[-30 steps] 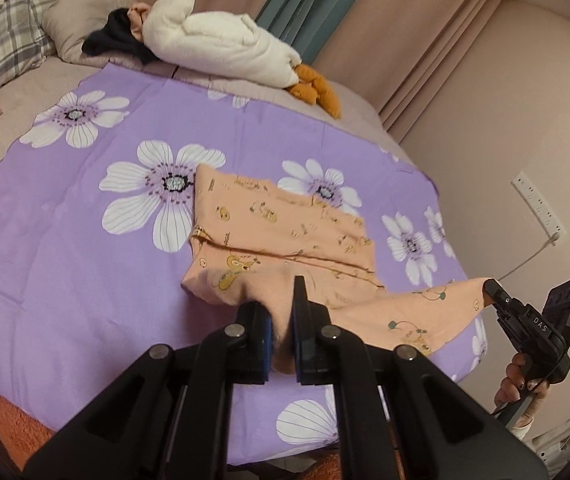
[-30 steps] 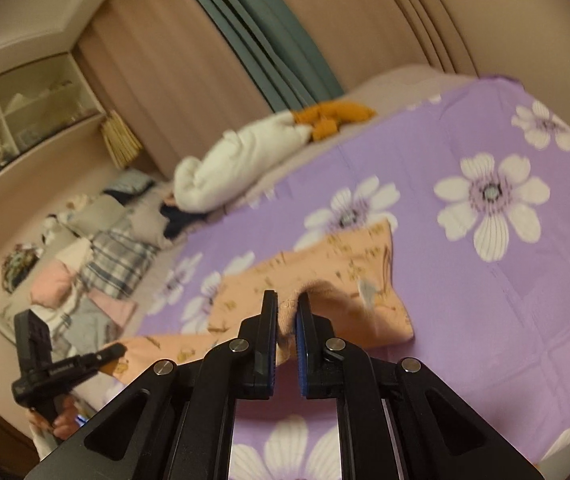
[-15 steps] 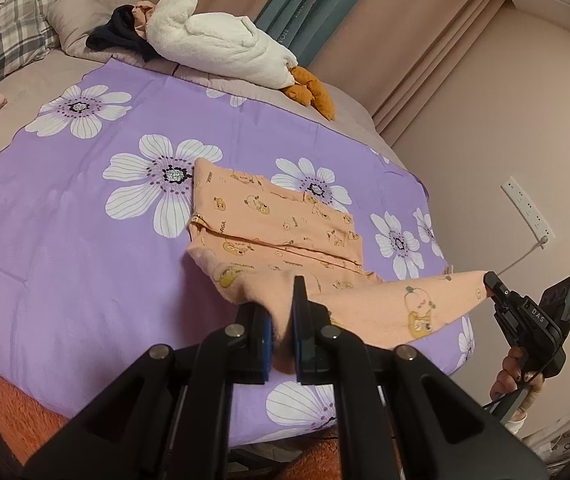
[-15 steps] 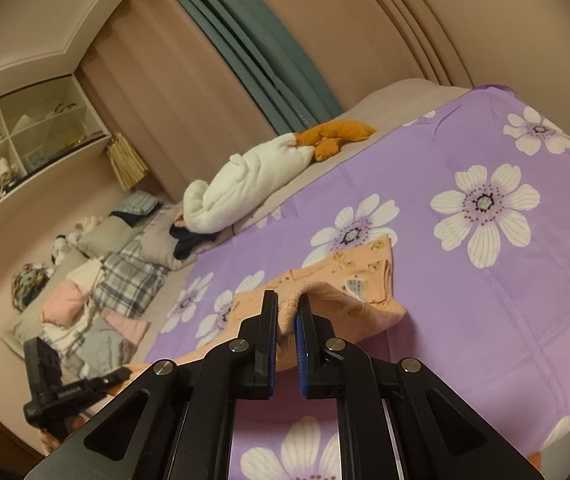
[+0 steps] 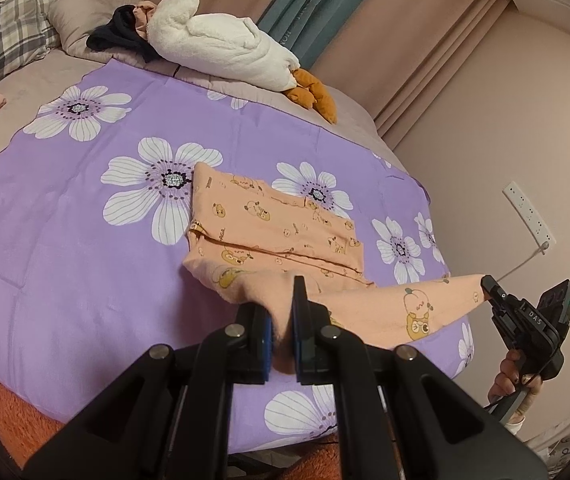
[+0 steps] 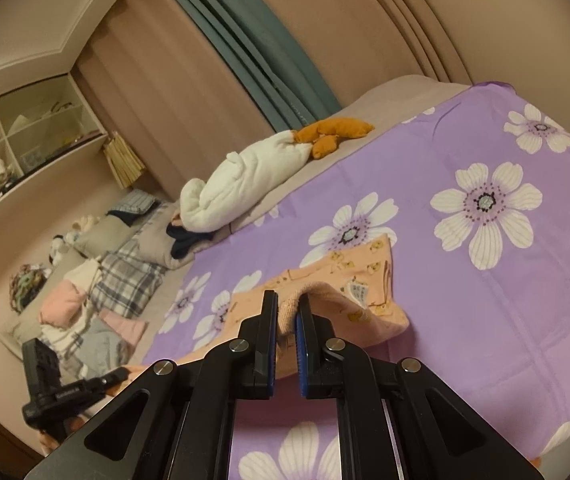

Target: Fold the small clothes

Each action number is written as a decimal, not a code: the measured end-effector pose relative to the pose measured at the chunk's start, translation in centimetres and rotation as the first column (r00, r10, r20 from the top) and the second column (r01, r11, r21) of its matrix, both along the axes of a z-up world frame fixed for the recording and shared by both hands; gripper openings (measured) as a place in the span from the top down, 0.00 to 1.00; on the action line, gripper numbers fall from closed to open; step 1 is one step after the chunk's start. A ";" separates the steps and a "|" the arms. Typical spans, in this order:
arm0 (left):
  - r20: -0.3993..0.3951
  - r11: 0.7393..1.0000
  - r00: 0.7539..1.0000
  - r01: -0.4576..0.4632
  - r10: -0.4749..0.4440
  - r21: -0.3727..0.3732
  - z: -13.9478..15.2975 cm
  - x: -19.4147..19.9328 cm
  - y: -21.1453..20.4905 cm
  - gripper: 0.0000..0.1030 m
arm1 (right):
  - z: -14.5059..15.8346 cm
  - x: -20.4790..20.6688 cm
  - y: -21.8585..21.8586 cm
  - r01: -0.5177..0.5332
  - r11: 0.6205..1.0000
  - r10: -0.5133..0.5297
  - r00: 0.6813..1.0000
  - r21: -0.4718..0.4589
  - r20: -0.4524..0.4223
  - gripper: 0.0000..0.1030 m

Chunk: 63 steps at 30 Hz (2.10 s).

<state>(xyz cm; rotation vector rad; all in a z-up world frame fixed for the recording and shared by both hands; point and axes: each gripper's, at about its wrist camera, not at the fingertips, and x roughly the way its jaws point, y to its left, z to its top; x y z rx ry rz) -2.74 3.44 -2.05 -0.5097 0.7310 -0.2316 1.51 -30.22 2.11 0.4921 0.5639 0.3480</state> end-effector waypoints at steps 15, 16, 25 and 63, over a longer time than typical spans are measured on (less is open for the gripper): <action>0.010 1.000 1.000 -0.004 0.004 0.016 0.6 1.3 0.0 0.93 | 0.0 0.8 0.3 0.013 1.000 -0.013 1.000 -0.006 -0.004 0.90; 0.010 1.000 1.000 -0.006 0.005 0.016 0.7 1.5 0.1 0.93 | 0.0 0.8 0.3 0.013 1.000 -0.013 1.000 -0.005 -0.004 0.90; 0.006 1.000 1.000 -0.012 0.012 0.011 0.6 2.7 0.4 0.93 | 0.1 1.7 0.5 0.016 1.000 -0.016 1.000 -0.010 -0.005 0.90; -0.067 0.998 0.997 -0.039 0.042 0.045 -2.2 12.5 1.0 0.93 | -2.4 10.8 1.4 0.052 0.996 -0.060 0.993 -0.076 -0.099 0.90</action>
